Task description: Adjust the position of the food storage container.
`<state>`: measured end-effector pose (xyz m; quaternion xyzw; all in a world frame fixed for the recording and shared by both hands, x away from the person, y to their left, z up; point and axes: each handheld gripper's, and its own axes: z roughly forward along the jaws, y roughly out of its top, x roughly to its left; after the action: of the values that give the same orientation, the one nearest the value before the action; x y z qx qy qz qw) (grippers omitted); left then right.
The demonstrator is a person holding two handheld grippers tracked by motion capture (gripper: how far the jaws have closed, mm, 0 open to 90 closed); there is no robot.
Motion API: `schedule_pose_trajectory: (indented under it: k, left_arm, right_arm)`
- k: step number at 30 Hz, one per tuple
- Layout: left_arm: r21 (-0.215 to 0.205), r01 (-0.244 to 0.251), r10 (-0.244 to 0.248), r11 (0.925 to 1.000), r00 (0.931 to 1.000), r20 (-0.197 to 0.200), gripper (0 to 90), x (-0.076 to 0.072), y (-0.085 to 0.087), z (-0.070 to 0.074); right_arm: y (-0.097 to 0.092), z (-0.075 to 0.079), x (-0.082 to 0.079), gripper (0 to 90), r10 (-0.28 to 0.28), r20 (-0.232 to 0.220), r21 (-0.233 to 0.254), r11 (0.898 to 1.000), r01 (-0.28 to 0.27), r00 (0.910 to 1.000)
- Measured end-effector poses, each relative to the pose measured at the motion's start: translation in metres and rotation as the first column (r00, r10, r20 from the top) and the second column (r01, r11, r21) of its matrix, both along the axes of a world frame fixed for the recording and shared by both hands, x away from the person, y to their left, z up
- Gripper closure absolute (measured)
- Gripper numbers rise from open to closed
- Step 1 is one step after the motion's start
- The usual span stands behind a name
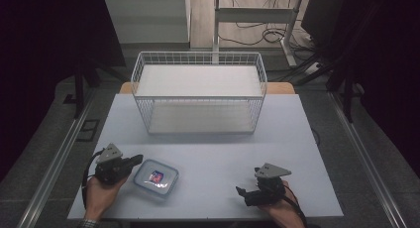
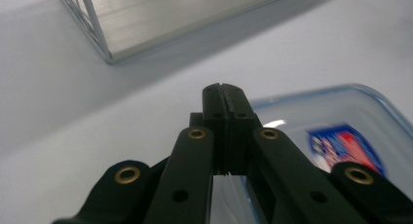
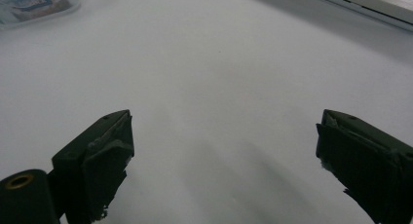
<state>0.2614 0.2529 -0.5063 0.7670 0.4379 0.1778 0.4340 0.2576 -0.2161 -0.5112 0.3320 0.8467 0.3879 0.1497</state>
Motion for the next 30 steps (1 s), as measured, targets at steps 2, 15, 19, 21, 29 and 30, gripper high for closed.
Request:
schedule_pose_trajectory:
  k: [2, 15, 19, 21, 29, 30]
  left_arm:
    - [0.007, 0.007, -0.007, 1.0000, 1.0000, -0.001, 90.0, 0.009, -0.002, -0.001]
    - [-0.013, 0.066, -0.067, 0.9977, 0.9957, -0.064, 90.0, 0.023, -0.015, -0.007]
    - [0.018, 0.047, -0.046, 0.9987, 0.9975, -0.054, 90.0, 0.023, -0.018, -0.007]
    - [0.037, 0.027, -0.025, 0.9990, 0.9982, -0.055, 90.0, 0.026, -0.017, -0.009]
    - [0.025, 0.042, -0.039, 0.9988, 0.9939, -0.103, 90.0, 0.026, -0.008, -0.016]
    - [0.020, 0.046, -0.044, 0.9988, 0.9933, -0.107, 90.0, 0.024, -0.008, -0.016]
  right_arm:
    - [0.000, 0.000, 0.000, 7.9, 0.001, -0.004, 0.001, 1.000, -0.001, 1.0000]
    - [0.002, -0.002, 0.000, 9.0, 0.011, -0.007, -0.020, 1.000, -0.011, 0.9999]
    - [0.002, -0.001, -0.001, 9.0, 0.013, -0.006, -0.024, 1.000, -0.013, 0.9999]
    - [0.002, -0.002, 0.000, 9.0, 0.011, -0.006, -0.020, 1.000, -0.012, 0.9999]
    - [0.003, -0.003, 0.000, 9.0, 0.022, -0.009, -0.032, 0.999, -0.023, 0.9997]
    - [0.003, -0.003, -0.001, 9.0, 0.023, -0.008, -0.032, 0.999, -0.023, 0.9997]
